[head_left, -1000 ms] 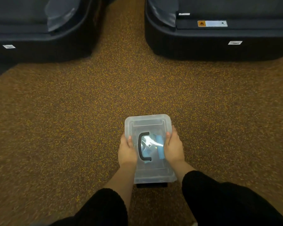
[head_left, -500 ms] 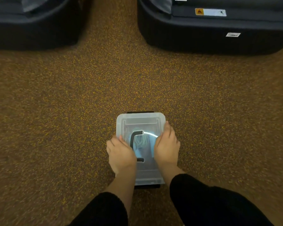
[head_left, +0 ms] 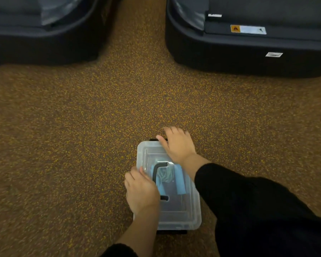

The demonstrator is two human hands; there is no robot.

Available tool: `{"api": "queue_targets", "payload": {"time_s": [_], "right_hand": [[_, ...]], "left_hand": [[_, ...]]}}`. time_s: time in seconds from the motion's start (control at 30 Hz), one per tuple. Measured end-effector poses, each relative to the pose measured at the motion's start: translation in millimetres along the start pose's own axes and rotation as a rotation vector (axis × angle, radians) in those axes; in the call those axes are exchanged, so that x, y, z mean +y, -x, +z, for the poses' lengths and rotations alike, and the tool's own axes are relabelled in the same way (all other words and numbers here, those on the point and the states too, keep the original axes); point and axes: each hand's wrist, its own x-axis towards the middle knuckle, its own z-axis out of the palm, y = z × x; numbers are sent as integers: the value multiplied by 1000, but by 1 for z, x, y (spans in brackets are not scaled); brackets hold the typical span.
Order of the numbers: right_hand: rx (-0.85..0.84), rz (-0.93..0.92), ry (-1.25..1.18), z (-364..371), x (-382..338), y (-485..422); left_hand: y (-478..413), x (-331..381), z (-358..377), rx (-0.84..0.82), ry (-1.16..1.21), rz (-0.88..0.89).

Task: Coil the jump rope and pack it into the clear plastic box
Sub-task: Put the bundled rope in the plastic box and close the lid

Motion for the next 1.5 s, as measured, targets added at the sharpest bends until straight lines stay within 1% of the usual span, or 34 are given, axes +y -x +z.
{"api": "queue_targets", "payload": {"time_s": [0.07, 0.17, 0.27, 0.33, 0.4, 0.53, 0.6, 0.7, 0.8, 0.9, 0.97, 1.1, 1.23, 1.3, 1.4, 1.5], "right_hand": [[-119, 0, -11, -5, 3, -11], [-178, -9, 1, -8, 3, -12], [-329, 7, 4, -16, 3, -17], [-410, 33, -28, -20, 3, -19], [-417, 55, -58, -22, 5, -20], [-370, 94, -40, -26, 10, -17], [-304, 128, -31, -30, 17, -9], [-202, 236, -73, -37, 33, 11], [-158, 444, -230, -33, 53, 43], [-100, 635, -395, -16, 65, 79], [-80, 745, -485, -6, 62, 99], [-18, 882, -602, 5, 49, 125], [62, 1018, -765, 15, 36, 137], [101, 1023, -769, 18, 31, 137], [169, 961, -731, 14, 27, 131], [228, 858, -606, 11, 29, 125]], "left_hand": [[-1, 0, 2, 8, -1, -2], [-4, 1, 3, -2, 8, 9], [-4, 0, 0, 7, 27, -5], [-5, -3, -5, -73, 53, -36], [-5, -9, -15, -185, 129, -101], [9, -37, -40, -442, 315, -454], [11, -46, -47, -506, 409, -535], [-8, -41, -51, -557, 487, -544], [-33, -35, -52, -553, 523, -566], [-47, -29, -54, -527, 435, -561], [-48, -27, -53, -509, 436, -566], [-33, -22, -59, -504, 519, -583], [-19, -25, -55, -558, 456, -637], [-21, -25, -55, -528, 415, -637], [-29, -26, -52, -479, 360, -607], [-26, -23, -52, -395, 279, -507]]}}
